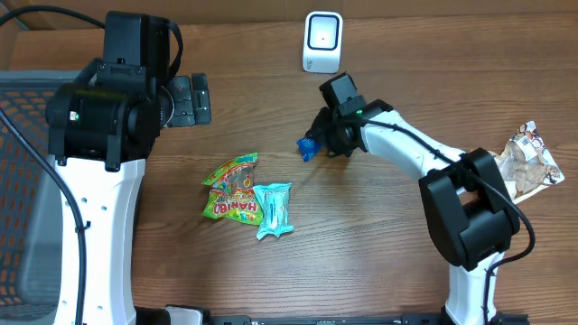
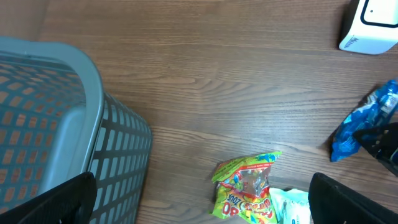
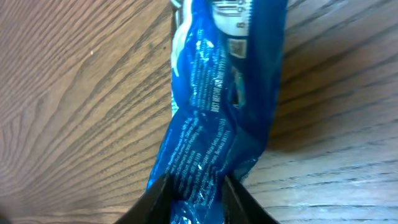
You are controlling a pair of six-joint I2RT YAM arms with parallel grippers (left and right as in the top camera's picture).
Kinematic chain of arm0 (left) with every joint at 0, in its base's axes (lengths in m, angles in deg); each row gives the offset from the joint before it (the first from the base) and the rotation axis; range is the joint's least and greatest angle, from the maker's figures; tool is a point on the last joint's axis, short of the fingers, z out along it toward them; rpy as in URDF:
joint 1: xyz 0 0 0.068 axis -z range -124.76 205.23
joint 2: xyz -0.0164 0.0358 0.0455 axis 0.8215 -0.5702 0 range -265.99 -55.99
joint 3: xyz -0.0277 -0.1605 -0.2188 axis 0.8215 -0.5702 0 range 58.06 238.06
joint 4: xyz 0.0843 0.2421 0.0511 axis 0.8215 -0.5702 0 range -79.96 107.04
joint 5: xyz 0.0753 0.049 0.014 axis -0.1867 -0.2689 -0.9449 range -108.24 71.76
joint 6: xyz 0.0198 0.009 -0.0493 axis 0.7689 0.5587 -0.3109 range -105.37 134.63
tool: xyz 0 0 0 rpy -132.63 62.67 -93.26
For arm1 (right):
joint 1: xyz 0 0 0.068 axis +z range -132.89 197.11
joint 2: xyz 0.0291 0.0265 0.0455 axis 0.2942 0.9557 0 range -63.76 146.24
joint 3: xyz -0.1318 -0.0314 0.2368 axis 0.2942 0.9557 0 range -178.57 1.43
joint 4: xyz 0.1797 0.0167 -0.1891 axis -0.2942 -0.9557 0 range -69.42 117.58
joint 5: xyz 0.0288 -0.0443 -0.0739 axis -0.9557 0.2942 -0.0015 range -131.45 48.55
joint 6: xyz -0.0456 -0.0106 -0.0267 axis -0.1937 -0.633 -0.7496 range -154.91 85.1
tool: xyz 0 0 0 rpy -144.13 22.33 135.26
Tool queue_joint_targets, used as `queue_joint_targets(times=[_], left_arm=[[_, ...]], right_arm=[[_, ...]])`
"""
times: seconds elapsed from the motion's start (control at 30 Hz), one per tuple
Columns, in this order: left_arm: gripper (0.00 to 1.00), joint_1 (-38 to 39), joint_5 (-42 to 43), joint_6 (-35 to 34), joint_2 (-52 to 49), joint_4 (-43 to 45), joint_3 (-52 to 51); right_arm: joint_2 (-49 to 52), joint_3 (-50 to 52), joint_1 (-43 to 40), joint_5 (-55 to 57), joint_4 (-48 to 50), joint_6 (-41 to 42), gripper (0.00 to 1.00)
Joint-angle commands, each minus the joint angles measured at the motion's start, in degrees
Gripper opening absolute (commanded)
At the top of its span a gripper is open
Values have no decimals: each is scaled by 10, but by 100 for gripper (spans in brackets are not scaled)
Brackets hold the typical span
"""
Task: Scan the item barcode
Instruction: 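Grasp the blue pack with the right gripper and lift it upward, then lower the blue pack upright mid-table and release the right gripper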
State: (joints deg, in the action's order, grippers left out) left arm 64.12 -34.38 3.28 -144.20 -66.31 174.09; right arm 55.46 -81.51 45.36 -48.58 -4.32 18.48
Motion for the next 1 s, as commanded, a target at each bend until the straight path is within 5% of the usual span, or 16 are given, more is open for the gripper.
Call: queue_joint_targets(times=[0.0,0.13,0.33,0.5,0.57,0.67,0.7,0.83,0.97], left_arm=[[100,-2,-8,13,-2,0,7],[100,-2,-8,13,-2,0,7],[100,-2,-8,13,-2,0,7],[100,-2,-8,13,-2,0,7],[100,-2,-8,13,-2,0,7],[100,-2,-8,13,-2,0,7],[100,-2,-8,13,-2,0,7],[100,-2,-8,13,-2,0,7],[100,-2,-8,13,-2,0,7]], right_arm=[[7,17,7,15,-5,-13,17],[6,-12,0,-22,-80,-94,4],[6,-140,-9,-11,-276,-361,4],[6,-224,-2,111,-388,-454,4],[6,-239,-1,167,-407,-462,17],[6,-240,-6,173,-408,-449,75],[6,-240,-14,162,-405,-426,87],[6,-228,-94,-10,-365,-412,93],[6,-155,-176,-248,-256,-432,83]])
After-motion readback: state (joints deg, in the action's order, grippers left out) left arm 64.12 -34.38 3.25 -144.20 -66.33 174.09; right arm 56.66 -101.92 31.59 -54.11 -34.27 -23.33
